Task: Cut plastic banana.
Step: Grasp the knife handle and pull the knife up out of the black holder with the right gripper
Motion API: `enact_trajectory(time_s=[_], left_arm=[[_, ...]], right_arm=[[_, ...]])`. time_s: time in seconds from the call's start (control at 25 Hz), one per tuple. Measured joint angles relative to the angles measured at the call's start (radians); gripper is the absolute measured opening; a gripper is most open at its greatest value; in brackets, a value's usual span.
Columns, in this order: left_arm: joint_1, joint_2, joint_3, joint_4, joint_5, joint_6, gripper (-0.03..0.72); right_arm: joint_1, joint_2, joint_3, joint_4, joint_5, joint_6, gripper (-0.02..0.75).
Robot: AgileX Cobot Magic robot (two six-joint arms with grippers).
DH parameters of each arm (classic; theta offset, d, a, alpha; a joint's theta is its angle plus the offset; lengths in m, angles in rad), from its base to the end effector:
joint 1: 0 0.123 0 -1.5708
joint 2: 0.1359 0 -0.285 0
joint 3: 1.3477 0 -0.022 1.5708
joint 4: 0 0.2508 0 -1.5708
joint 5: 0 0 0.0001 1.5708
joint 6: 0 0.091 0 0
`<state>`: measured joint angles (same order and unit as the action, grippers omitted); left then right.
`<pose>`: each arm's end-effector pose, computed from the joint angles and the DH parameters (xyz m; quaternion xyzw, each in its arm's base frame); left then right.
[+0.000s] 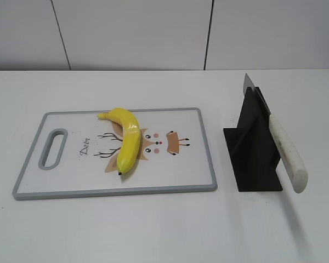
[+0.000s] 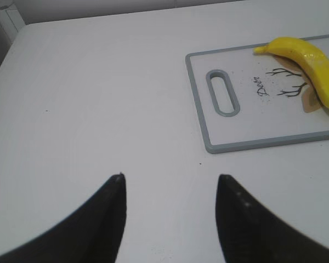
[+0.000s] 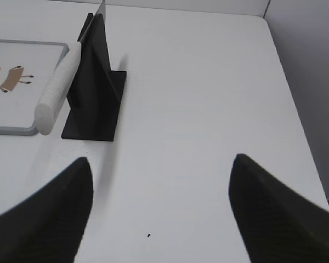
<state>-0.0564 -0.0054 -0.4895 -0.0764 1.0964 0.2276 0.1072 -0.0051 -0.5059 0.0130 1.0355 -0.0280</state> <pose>-0.0065 -0.0058 0.2717 0.1242 0.8541 0.0051 0.5051 -0.0054 0.0004 0.2810 -0.0572 0.8417 0.0277 0.5362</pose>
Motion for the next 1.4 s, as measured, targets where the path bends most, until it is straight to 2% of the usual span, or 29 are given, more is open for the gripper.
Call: enact_trajectory(time_s=[1.4], left_arm=[[0.0,0.0,0.0,0.0,0.0,-0.002,0.489]], right_arm=[[0.0,0.0,0.0,0.0,0.0,0.0,0.59]])
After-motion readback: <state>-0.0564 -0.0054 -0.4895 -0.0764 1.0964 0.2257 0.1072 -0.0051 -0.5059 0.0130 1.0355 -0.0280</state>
